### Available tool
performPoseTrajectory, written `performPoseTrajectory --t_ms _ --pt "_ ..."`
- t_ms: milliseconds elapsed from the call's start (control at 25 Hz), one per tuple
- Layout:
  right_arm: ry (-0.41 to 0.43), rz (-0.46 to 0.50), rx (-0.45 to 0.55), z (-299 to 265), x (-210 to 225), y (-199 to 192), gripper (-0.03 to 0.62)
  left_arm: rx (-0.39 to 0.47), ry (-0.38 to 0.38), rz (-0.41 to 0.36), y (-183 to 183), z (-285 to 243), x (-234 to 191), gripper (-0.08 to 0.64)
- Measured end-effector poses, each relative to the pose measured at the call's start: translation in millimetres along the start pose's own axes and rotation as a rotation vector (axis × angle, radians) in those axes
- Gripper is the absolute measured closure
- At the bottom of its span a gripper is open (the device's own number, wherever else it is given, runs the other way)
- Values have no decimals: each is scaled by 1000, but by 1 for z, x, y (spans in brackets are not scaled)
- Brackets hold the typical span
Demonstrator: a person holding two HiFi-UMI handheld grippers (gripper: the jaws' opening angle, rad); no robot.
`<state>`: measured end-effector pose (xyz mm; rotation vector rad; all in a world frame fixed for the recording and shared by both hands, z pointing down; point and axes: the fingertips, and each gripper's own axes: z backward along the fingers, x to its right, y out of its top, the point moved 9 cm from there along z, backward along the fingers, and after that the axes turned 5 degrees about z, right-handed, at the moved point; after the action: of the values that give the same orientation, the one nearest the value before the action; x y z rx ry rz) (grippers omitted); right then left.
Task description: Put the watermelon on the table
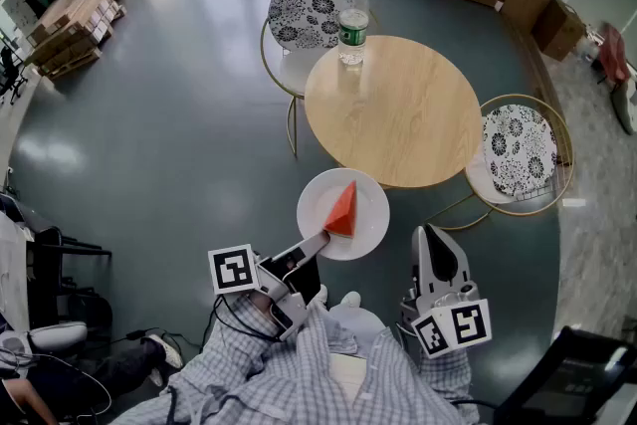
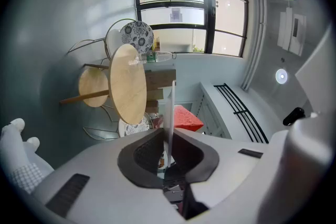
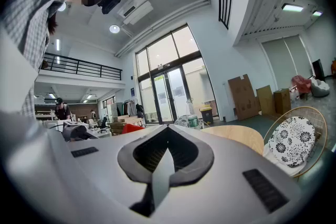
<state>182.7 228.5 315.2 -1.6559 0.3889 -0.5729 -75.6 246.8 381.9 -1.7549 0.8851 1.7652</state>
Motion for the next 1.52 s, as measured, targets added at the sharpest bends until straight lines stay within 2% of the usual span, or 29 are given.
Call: performPoseTrajectory --t_ms 360,480,760,840,920,1000,1080,1240,1520 --pt "-9 -3 -8 -2 -1 1 584 -3 2 7 1 0 0 531" --pt "-13 -41 -22 -3 0 0 584 -2 0 5 2 0 0 531" --pt "45 -256 -157 -14 -8 -20 581 -1 -7 9 7 5 -4 531" --pt "72 -355 -175 -17 -13 -26 580 -3 -8 11 8 6 -4 531" --pt "103 -459 -188 -21 -17 -33 505 -6 -10 13 9 7 -4 531" --pt "123 -515 -209 -24 -22 -39 488 -12 -12 17 9 7 -5 531" --pt "133 -530 -230 -27 -27 -42 488 -19 -13 18 10 6 -5 531" --pt "133 -501 -263 -30 -37 -44 489 -39 -15 23 12 7 -5 531" --pt "94 -487 -249 -30 -46 -49 491 -78 -11 10 21 12 -7 531"
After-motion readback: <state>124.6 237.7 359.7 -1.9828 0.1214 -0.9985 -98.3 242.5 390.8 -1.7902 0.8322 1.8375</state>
